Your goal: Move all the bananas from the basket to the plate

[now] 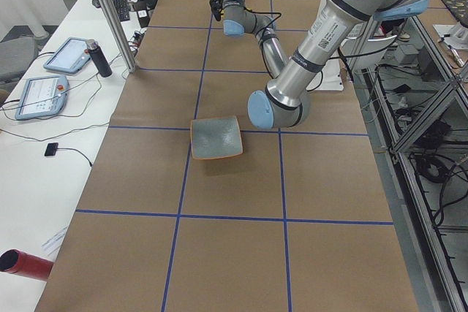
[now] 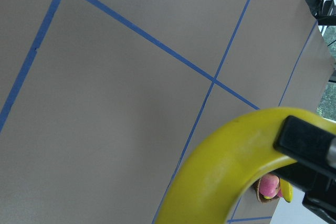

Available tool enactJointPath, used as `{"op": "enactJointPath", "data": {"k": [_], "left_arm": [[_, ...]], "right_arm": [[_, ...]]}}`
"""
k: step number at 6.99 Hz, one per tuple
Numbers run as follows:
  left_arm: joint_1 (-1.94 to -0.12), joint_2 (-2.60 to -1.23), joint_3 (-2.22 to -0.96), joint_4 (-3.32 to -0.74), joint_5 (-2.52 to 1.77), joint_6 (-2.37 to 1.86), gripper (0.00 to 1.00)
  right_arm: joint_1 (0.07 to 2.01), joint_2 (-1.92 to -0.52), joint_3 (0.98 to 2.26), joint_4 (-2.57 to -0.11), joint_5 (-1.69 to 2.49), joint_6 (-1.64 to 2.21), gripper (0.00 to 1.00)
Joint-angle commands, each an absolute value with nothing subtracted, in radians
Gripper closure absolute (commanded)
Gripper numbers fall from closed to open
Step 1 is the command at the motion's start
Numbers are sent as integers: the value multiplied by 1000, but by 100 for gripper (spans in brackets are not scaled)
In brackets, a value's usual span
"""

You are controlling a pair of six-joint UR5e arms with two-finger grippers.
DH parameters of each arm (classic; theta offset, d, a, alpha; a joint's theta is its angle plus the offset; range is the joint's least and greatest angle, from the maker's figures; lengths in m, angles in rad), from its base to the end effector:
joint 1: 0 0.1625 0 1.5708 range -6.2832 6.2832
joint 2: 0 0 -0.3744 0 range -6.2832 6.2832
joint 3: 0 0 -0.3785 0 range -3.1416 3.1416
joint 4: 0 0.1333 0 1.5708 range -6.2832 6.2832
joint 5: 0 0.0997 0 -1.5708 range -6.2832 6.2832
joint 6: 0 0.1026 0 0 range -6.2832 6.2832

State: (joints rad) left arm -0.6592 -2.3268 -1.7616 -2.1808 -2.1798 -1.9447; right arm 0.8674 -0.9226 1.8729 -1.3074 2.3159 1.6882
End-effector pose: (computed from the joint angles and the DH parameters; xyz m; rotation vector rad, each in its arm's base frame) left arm 0.3998 -0.4041 0.0292 -0.2591 1.5478 -0.3403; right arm -0.3082 -0.4619 0.0860 -0.1813 -1.3084 0.3874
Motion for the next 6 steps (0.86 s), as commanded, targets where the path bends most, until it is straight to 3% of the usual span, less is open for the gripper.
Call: {"op": "enactJointPath", "data": {"k": [1, 2, 3, 6], "left_arm": [[-657, -2324, -1759, -2181, -2180, -1919, 89], [-644, -2315, -1764, -2180, -2180, -1901, 100], [-644, -2313, -1764, -2180, -2180, -1904, 100], [-646, -2312, -1772, -2175, -2184, -1907, 100]], "right_arm": [[868, -923, 1875, -1307, 2321, 1687, 100], [868, -923, 1881, -1307, 2324, 1687, 100], [867, -925, 1882, -1302, 2321, 1686, 1], [870, -925, 1888, -1304, 2321, 1698, 0]]}}
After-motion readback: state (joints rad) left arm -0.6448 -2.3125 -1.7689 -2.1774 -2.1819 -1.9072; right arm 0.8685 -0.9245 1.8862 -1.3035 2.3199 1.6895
